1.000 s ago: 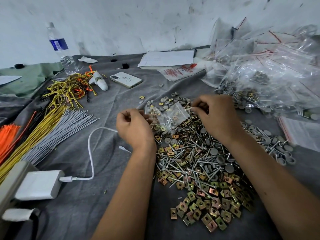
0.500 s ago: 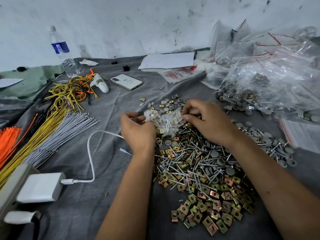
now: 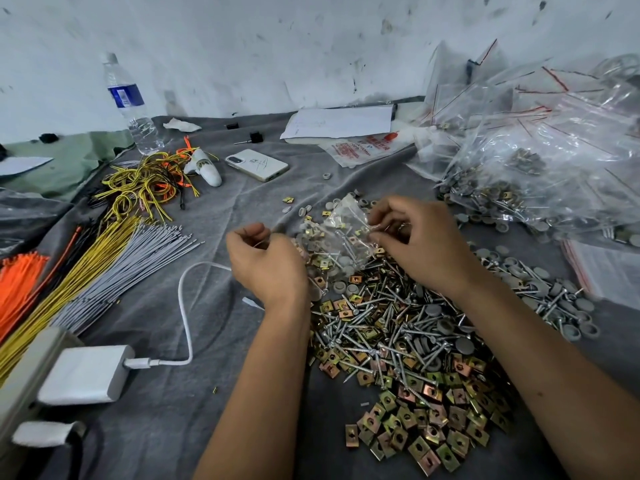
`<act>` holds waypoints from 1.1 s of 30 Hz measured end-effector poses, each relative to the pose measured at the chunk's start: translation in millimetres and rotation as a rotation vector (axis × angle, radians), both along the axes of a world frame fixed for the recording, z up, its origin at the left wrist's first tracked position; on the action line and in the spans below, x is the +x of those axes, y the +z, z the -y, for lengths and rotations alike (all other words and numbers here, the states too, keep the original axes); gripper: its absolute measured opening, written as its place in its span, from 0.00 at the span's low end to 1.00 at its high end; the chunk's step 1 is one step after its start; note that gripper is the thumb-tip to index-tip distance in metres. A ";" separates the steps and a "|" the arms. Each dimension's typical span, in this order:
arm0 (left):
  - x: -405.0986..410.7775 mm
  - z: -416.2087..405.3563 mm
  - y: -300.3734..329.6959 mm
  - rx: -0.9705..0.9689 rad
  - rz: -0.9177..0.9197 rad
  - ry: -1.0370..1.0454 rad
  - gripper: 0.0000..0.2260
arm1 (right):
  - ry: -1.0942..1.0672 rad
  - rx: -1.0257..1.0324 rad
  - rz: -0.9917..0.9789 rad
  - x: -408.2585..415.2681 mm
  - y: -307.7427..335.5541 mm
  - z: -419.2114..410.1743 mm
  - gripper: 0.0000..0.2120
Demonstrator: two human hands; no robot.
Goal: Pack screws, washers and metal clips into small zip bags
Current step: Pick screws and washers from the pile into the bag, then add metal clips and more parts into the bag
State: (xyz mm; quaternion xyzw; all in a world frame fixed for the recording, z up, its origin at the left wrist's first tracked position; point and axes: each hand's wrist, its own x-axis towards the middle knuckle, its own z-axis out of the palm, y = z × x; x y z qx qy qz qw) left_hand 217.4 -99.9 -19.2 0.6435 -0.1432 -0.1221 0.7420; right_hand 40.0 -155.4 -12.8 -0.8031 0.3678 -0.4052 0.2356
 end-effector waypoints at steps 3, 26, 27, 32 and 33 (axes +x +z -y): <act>-0.6 -0.9 3.3 -0.031 0.029 0.011 0.11 | 0.042 -0.036 -0.010 -5.6 4.0 -2.8 0.12; -22.2 -8.2 3.3 0.190 0.324 -0.730 0.08 | 0.157 -0.042 0.068 -7.2 10.3 -17.4 0.16; -22.0 -8.0 3.2 0.183 0.350 -0.736 0.08 | 0.140 -0.033 0.072 -7.7 10.3 -16.8 0.16; -22.4 -5.1 2.6 0.146 0.471 -0.624 0.09 | 0.058 -0.030 0.088 -14.3 10.9 -11.7 0.11; -21.5 -5.1 2.7 0.126 0.447 -0.567 0.09 | 0.053 -0.018 0.081 -19.9 13.3 -9.0 0.09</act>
